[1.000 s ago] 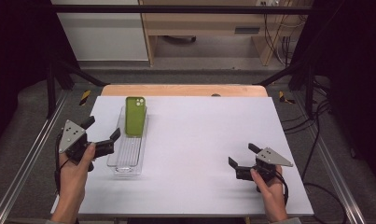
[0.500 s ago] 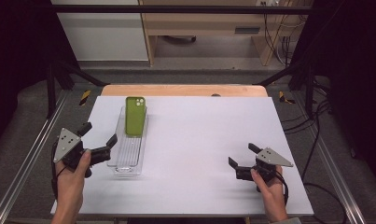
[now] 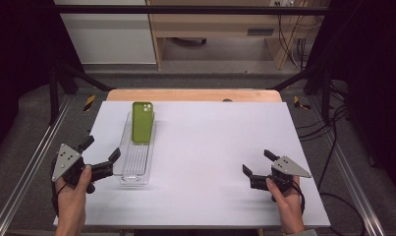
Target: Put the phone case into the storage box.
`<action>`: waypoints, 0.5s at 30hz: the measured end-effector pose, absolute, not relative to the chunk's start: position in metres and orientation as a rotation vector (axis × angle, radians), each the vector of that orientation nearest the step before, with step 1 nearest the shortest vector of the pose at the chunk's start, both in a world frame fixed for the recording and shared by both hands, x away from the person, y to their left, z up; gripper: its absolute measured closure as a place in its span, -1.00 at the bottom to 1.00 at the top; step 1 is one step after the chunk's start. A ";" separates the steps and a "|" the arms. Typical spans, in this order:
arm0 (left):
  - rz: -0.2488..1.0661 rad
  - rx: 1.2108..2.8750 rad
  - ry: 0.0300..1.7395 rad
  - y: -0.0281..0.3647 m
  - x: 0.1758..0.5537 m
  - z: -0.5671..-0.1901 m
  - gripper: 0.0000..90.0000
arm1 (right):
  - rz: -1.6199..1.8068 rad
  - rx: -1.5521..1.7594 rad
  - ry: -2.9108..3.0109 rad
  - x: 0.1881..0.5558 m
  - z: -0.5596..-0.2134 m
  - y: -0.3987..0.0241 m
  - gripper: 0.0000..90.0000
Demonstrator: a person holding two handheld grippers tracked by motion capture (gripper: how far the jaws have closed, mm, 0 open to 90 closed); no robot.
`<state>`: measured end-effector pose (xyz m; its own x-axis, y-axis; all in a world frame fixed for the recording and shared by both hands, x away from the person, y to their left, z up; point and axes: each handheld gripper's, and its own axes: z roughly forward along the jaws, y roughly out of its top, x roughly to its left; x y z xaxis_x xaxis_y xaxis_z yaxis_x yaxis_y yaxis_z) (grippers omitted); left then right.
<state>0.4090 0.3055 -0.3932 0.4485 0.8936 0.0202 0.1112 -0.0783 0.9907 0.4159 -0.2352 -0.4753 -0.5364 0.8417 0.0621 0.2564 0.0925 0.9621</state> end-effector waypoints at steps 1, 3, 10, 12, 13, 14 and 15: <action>0.830 1.518 0.921 0.306 0.408 -0.394 -0.96 | 1.464 1.078 1.852 0.416 -0.475 -0.235 -0.91; 0.829 1.518 0.917 0.308 0.407 -0.396 -0.96 | 1.465 1.078 1.847 0.416 -0.475 -0.237 -0.91; 0.828 1.509 0.904 0.311 0.405 -0.403 -0.96 | 1.456 1.069 1.833 0.413 -0.474 -0.242 -0.92; 0.828 1.505 0.904 0.311 0.404 -0.404 -0.96 | 1.453 1.071 1.828 0.413 -0.474 -0.243 -0.93; 0.828 1.508 0.902 0.311 0.404 -0.405 -0.96 | 1.452 1.071 1.825 0.413 -0.474 -0.244 -0.93; 0.825 1.506 0.901 0.311 0.404 -0.406 -0.96 | 1.453 1.073 1.822 0.413 -0.474 -0.244 -0.93; 0.825 1.508 0.901 0.312 0.403 -0.407 -0.96 | 1.452 1.072 1.822 0.412 -0.474 -0.245 -0.93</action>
